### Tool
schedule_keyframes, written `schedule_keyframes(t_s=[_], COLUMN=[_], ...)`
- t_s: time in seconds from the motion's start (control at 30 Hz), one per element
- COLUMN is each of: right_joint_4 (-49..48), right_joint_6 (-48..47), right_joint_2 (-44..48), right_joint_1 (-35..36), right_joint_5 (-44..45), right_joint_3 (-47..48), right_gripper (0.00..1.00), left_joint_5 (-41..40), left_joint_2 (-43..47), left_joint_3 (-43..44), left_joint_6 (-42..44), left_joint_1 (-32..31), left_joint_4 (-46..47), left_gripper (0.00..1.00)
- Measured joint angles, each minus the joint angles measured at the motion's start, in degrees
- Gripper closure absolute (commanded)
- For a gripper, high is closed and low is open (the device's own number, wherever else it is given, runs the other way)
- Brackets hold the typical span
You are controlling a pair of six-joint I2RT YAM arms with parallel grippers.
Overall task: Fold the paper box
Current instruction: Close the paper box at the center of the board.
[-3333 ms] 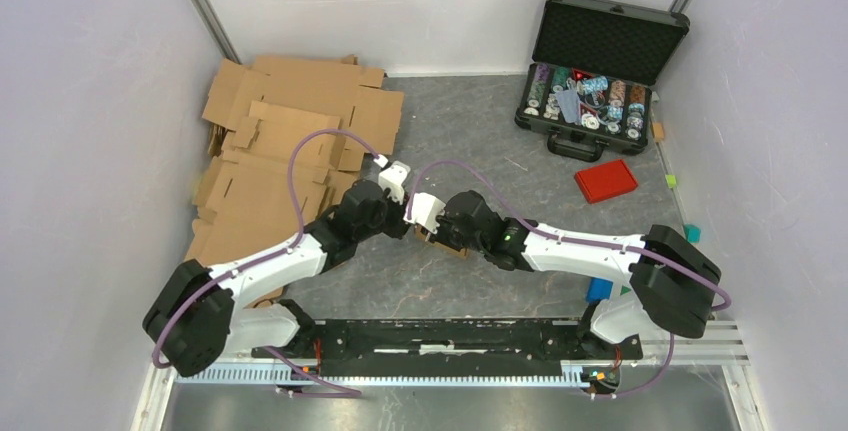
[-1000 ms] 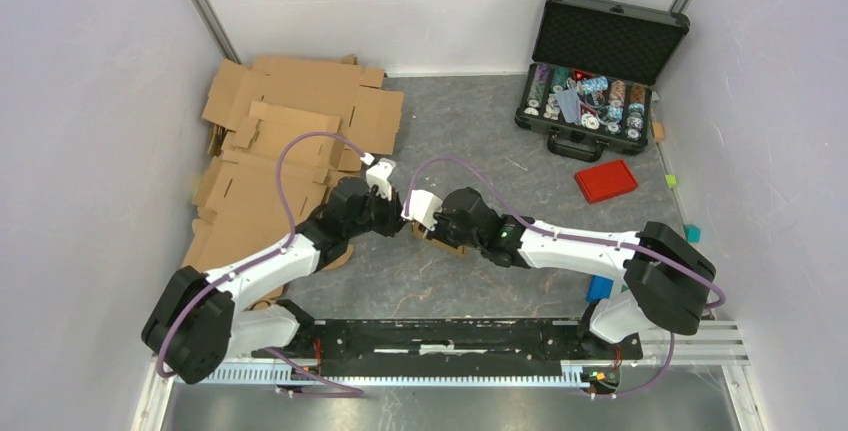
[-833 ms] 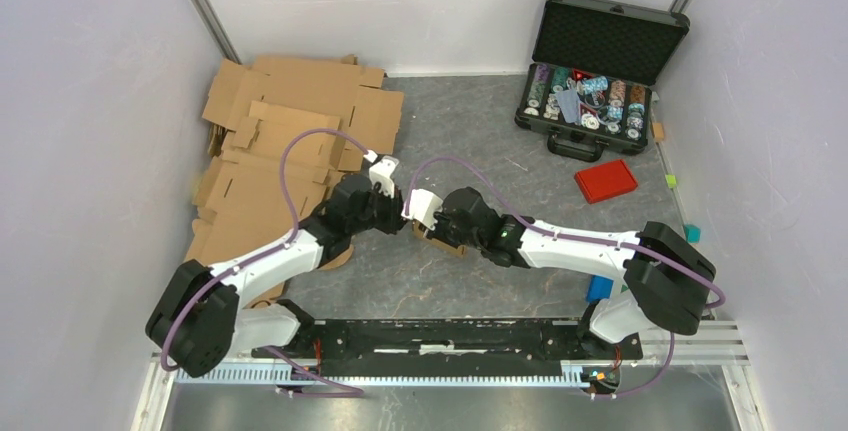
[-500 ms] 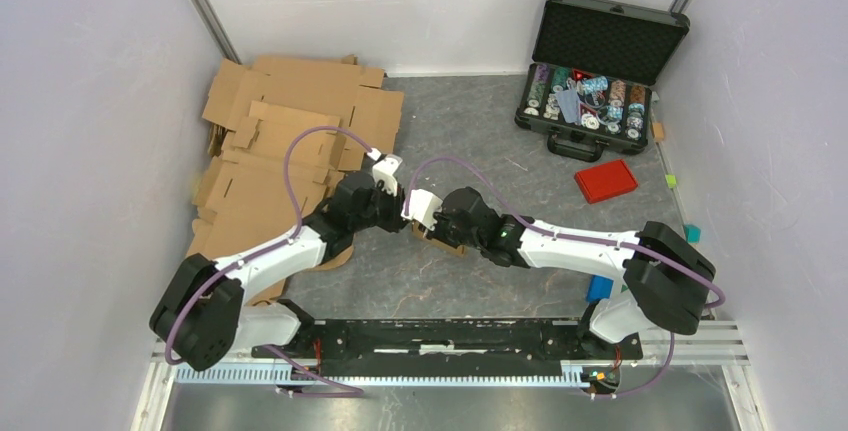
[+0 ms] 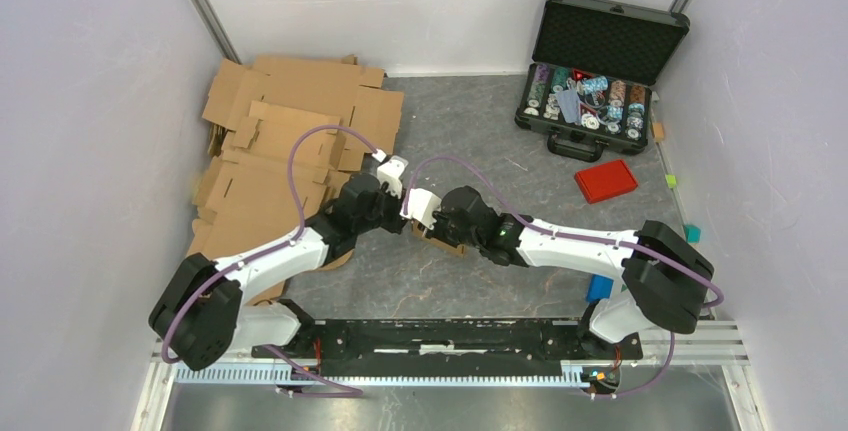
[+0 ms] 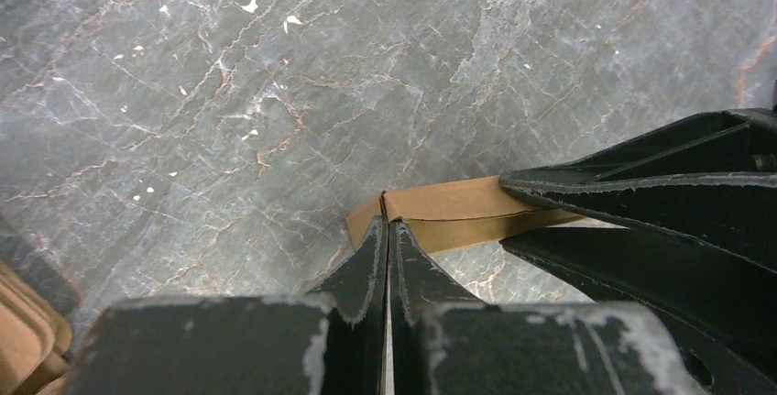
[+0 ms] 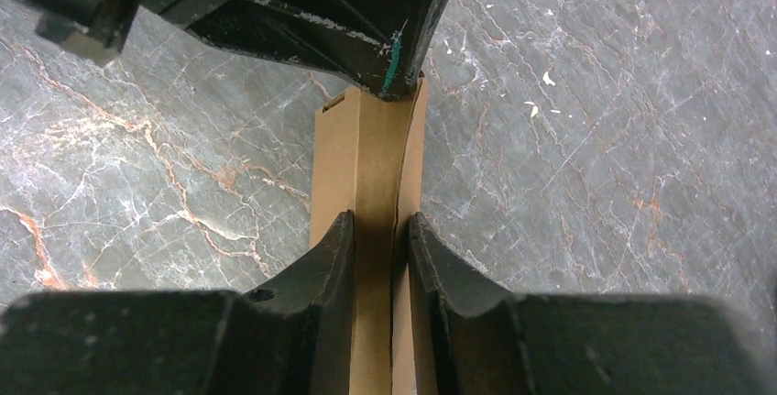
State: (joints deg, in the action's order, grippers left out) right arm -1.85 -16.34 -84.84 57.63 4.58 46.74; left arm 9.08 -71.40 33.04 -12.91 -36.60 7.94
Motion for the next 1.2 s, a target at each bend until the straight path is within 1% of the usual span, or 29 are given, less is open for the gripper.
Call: schedule_keyframes(t_s=[0.17,0.3,0.33,0.37,0.4,0.47,0.63,0.8,0.87,1.0,1.2], right_joint_4=[0.57,0.66,0.66,0.66,0.66,0.63,0.55,0.55,0.55,0.52,0.44], right_joint_6=[0.00,0.00,0.00,0.00,-0.02,-0.02,-0.02,-0.02,-0.02,-0.02,0.00], right_joint_2=[-0.22,-0.26,-0.26,-0.26,-0.26,-0.26,-0.26,-0.26,-0.26,-0.26,-0.26], right_joint_1=[0.02,0.04,0.07,0.07,0.07,0.09,0.11,0.11,0.11,0.11,0.11], right_joint_5=[0.20,0.37,0.39,0.39,0.39,0.35,0.33,0.31,0.31,0.28,0.15], right_joint_3=[0.37,0.44,0.44,0.44,0.44,0.44,0.44,0.44,0.44,0.44,0.44], right_gripper=[0.79,0.79,0.79,0.79,0.79,0.79,0.79,0.79,0.79,0.79,0.79], left_joint_5=[-5.79,-8.63,-8.96,-9.18,-9.29,-9.40,-7.37,-5.62,-4.81,-2.93,-1.36], left_joint_2=[0.48,0.48,0.48,0.48,0.55,0.90,3.82,8.07,8.28,5.40,-0.24], left_joint_3=[0.00,0.35,0.39,0.42,0.42,0.42,0.42,0.46,0.85,3.54,7.10], left_joint_6=[2.38,3.19,3.19,3.17,3.13,2.86,-0.37,-3.89,-5.44,-7.82,-8.70], left_joint_1=[-3.28,-4.76,-4.94,-5.03,-5.07,-5.05,-4.46,-2.12,-1.18,0.68,1.62], left_joint_4=[-0.44,-1.01,-1.11,-1.18,-1.27,-1.70,-5.33,-6.05,-5.99,-5.95,-5.31], left_gripper=[0.98,0.98,0.96,0.90,0.81,0.66,0.51,0.41,0.41,0.53,0.67])
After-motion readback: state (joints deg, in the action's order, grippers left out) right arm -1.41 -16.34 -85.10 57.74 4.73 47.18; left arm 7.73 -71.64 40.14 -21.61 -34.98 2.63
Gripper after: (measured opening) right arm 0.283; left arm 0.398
